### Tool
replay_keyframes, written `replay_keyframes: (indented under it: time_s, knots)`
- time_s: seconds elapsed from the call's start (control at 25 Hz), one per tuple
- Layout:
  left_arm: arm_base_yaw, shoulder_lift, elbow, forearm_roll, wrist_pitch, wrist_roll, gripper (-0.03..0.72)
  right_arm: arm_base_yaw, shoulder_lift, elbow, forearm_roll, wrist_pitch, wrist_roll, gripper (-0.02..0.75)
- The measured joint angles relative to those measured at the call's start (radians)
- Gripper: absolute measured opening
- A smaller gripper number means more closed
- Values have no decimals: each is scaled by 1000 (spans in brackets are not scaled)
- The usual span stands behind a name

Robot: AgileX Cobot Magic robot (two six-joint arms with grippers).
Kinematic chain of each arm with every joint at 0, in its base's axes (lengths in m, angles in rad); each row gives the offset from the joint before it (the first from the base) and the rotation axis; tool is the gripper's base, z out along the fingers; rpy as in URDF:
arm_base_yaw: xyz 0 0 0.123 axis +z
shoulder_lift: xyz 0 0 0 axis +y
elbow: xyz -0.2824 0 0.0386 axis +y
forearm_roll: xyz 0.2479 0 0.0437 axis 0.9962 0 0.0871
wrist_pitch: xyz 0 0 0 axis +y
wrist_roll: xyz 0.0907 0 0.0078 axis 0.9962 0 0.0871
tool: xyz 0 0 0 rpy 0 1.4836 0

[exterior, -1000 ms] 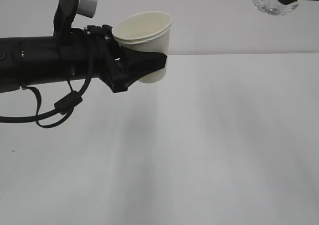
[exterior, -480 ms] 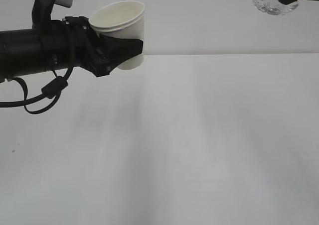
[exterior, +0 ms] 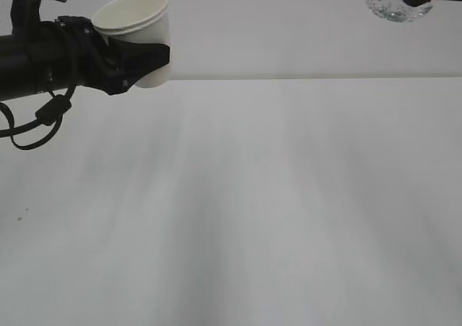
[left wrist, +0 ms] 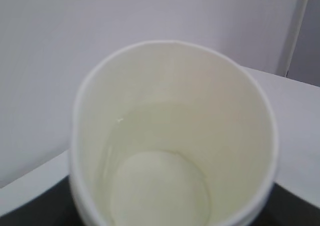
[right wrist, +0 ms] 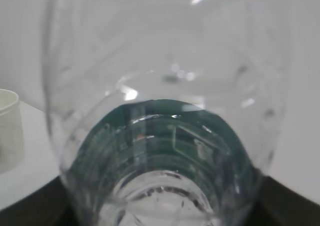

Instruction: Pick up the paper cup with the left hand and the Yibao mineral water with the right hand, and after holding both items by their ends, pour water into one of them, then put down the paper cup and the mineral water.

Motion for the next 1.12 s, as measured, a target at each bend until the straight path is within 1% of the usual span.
replay_keyframes:
  time_s: [0.56,1.12]
  knots:
    - [106,0,0,0,8,0,445,0,0,0,0,0,0,473]
    - [204,0,0,-1,62,-7,445,0,0,0,0,0,0,473]
